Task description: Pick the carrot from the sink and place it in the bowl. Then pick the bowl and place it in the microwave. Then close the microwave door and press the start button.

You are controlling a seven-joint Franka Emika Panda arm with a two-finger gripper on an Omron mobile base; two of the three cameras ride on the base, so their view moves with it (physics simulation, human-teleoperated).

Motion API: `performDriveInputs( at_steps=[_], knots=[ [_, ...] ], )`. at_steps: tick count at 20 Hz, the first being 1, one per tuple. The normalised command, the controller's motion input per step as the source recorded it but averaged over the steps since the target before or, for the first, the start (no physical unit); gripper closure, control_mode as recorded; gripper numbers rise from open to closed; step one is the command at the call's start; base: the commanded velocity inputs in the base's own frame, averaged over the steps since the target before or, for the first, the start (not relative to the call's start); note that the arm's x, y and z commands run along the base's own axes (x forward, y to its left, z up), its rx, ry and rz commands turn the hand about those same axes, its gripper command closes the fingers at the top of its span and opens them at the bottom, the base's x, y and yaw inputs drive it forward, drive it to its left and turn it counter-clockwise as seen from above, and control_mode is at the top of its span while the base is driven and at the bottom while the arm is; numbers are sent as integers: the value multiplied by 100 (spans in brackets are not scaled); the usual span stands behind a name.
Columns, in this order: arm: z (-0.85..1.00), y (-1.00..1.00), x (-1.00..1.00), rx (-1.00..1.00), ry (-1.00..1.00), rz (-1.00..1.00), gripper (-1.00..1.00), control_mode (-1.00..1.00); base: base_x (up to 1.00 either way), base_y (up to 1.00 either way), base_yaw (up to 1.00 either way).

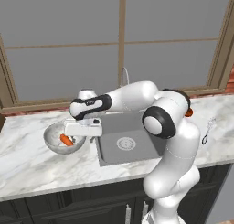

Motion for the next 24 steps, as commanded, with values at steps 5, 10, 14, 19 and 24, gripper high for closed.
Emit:
performDriveInputs(
  at_steps=[5, 10, 14, 19, 24],
  knots=[
    [-16, -1, 0, 5, 0, -6, 100, -100, 0, 0, 0],
    [9, -6, -7, 3, -9, -1, 100, -100, 0, 0, 0],
    [79, -22, -2, 9, -7, -3, 100, -100, 0, 0, 0],
    [100, -36, -14, 7, 0, -3, 100, -100, 0, 0, 0],
    [33, -20, -6, 3, -2, -2, 100, -100, 0, 0, 0]
  ],
)
